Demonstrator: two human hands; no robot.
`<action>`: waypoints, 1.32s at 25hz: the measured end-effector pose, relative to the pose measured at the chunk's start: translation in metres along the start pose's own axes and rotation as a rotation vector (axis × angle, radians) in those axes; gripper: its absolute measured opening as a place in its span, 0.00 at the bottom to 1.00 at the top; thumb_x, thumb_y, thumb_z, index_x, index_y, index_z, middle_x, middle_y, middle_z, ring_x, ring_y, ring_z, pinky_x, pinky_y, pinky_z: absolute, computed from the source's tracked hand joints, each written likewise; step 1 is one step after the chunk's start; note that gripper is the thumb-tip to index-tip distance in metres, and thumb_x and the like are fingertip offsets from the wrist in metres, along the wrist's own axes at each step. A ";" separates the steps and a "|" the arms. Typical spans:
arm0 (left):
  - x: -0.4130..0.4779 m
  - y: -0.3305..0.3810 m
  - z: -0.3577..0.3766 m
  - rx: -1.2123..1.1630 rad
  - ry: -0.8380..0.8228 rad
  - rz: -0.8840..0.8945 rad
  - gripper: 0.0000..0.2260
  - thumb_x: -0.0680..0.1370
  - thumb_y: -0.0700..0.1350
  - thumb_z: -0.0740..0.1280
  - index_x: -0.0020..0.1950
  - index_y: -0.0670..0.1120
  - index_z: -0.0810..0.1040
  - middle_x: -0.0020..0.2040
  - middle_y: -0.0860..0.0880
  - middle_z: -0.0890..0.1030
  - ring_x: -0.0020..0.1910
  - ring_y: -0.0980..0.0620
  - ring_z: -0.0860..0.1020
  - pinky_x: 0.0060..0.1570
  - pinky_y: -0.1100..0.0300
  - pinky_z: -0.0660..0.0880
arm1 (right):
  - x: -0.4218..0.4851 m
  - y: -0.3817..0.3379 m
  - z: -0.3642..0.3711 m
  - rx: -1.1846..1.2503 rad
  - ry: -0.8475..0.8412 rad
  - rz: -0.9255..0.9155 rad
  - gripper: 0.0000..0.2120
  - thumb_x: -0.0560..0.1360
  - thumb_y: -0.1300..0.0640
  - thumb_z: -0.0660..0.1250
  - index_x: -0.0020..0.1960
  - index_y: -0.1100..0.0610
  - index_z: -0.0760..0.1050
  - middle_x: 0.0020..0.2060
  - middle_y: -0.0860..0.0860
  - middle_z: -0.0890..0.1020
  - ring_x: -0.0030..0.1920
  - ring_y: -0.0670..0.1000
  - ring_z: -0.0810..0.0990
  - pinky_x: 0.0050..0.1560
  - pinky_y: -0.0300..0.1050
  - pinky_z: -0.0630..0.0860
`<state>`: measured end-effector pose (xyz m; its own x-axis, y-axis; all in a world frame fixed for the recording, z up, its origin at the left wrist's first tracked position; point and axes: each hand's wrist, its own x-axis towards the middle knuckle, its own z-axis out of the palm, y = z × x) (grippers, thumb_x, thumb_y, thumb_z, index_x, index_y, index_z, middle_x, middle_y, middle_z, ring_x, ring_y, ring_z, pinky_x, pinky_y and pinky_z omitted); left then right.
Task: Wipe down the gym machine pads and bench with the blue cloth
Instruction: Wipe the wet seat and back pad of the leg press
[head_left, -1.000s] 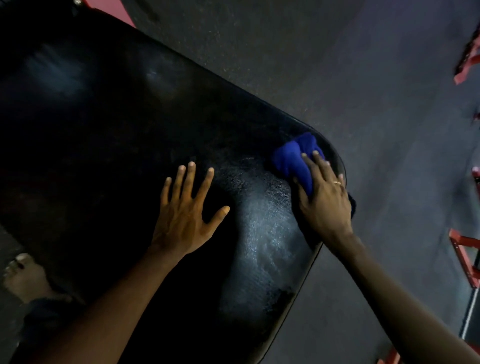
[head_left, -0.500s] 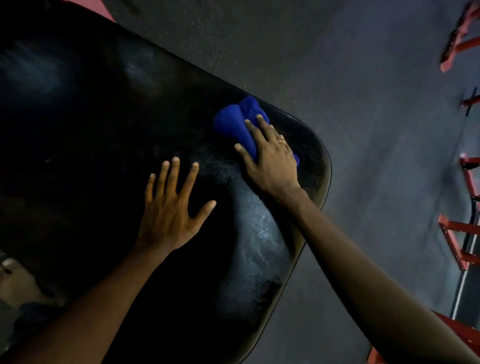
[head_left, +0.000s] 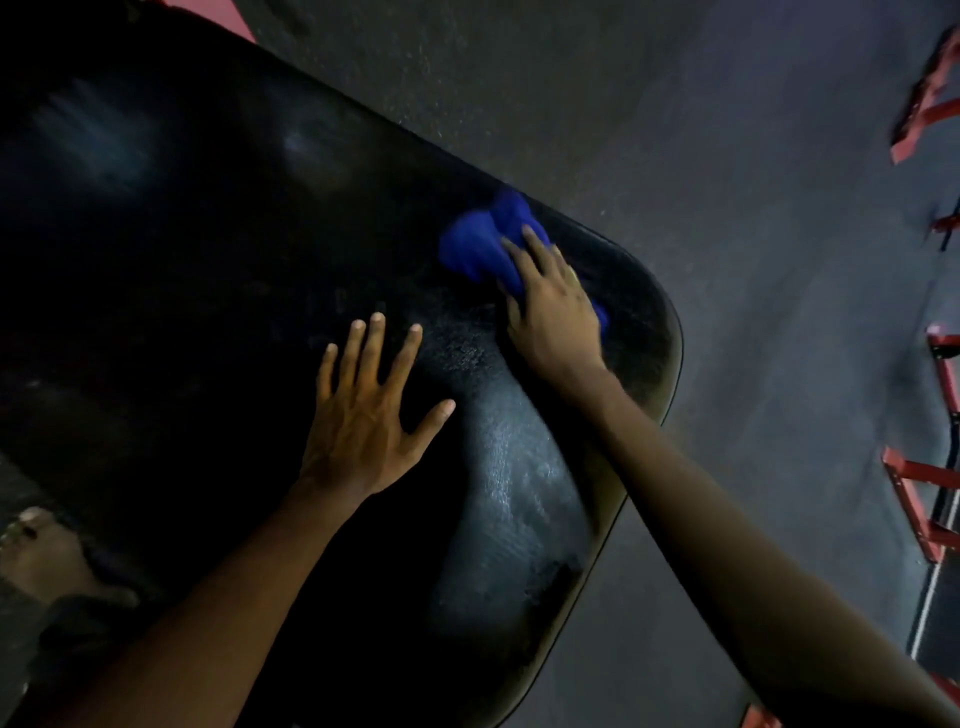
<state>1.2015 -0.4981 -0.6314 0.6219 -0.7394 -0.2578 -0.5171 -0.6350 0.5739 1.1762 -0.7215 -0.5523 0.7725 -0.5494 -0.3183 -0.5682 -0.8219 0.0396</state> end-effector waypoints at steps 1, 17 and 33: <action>0.000 0.000 -0.001 -0.003 -0.007 -0.003 0.38 0.77 0.72 0.47 0.81 0.54 0.49 0.81 0.42 0.49 0.80 0.44 0.47 0.77 0.41 0.49 | -0.029 0.016 -0.007 0.010 0.011 0.043 0.27 0.80 0.53 0.61 0.79 0.49 0.61 0.80 0.51 0.59 0.77 0.62 0.61 0.76 0.59 0.61; 0.000 0.000 -0.003 -0.031 -0.031 0.001 0.38 0.77 0.72 0.48 0.82 0.53 0.48 0.81 0.42 0.47 0.80 0.44 0.45 0.77 0.41 0.49 | -0.009 0.047 -0.018 0.067 0.086 0.244 0.25 0.81 0.50 0.60 0.77 0.50 0.63 0.79 0.50 0.61 0.76 0.59 0.64 0.74 0.58 0.65; 0.000 -0.001 -0.003 -0.043 -0.043 0.003 0.38 0.77 0.72 0.48 0.82 0.54 0.46 0.81 0.42 0.46 0.80 0.44 0.44 0.77 0.41 0.48 | 0.039 0.065 -0.060 0.260 -0.105 0.601 0.31 0.68 0.31 0.70 0.46 0.60 0.74 0.36 0.52 0.78 0.36 0.53 0.77 0.31 0.44 0.68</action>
<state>1.2034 -0.4968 -0.6294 0.5938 -0.7508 -0.2892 -0.4926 -0.6234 0.6072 1.1863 -0.8050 -0.5056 0.2754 -0.8728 -0.4030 -0.9518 -0.3065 0.0134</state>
